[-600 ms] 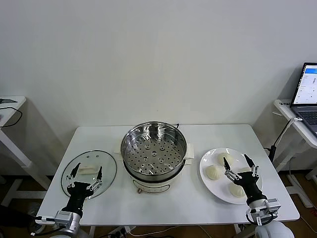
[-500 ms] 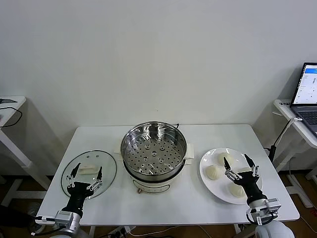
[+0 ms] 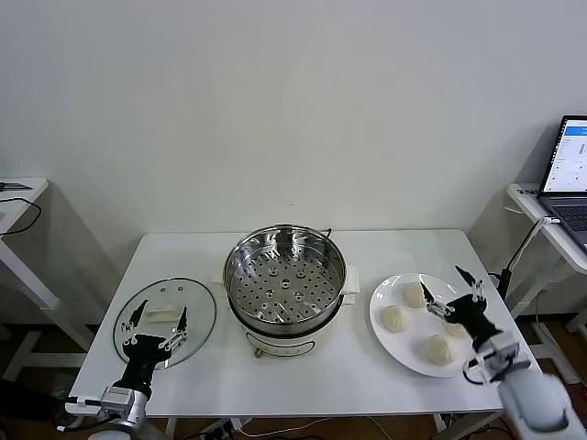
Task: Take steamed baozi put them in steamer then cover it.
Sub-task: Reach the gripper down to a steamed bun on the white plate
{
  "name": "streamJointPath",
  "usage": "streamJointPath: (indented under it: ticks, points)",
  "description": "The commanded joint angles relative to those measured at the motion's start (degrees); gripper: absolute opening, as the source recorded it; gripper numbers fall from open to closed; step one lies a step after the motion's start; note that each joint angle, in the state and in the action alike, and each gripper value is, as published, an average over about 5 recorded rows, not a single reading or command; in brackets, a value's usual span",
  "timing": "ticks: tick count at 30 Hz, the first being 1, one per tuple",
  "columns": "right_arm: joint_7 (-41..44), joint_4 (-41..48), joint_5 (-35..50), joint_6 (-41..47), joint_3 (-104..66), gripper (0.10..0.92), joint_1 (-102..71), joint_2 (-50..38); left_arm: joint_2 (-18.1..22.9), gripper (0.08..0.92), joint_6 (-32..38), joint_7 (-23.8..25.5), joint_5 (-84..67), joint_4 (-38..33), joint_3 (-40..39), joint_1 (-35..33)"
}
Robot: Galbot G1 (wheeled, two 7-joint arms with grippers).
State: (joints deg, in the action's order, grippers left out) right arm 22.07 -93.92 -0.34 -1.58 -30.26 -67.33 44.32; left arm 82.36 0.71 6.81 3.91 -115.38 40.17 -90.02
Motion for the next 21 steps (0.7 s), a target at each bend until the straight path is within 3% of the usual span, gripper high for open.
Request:
streamJointPath:
  ticks: [1, 5, 9, 21]
  points:
    - [24.9, 11.7, -8.5, 1.8, 24.9, 0.823, 26.6, -20.8, -0.1, 0.823, -0.2, -0.2, 0.0, -0.7, -0.2, 0.2]
    - [37.5, 17.9, -7.4, 2.2, 41.9, 0.823, 43.9, -20.3, 0.1, 0.823, -0.5, -0.3, 0.1, -1.3, -0.4, 0.4]
    - [44.6, 22.9, -7.0, 3.8, 52.2, 0.823, 54.7, -17.4, 0.4, 0.823, -0.6, -0.4, 0.3, -1.3, -0.5, 0.3]
    - [47.6, 36.2, -9.0, 4.7, 66.3, 0.823, 68.4, -3.9, 0.9, 0.823, -0.5, -0.4, 0.7, -1.0, -0.5, 0.0]
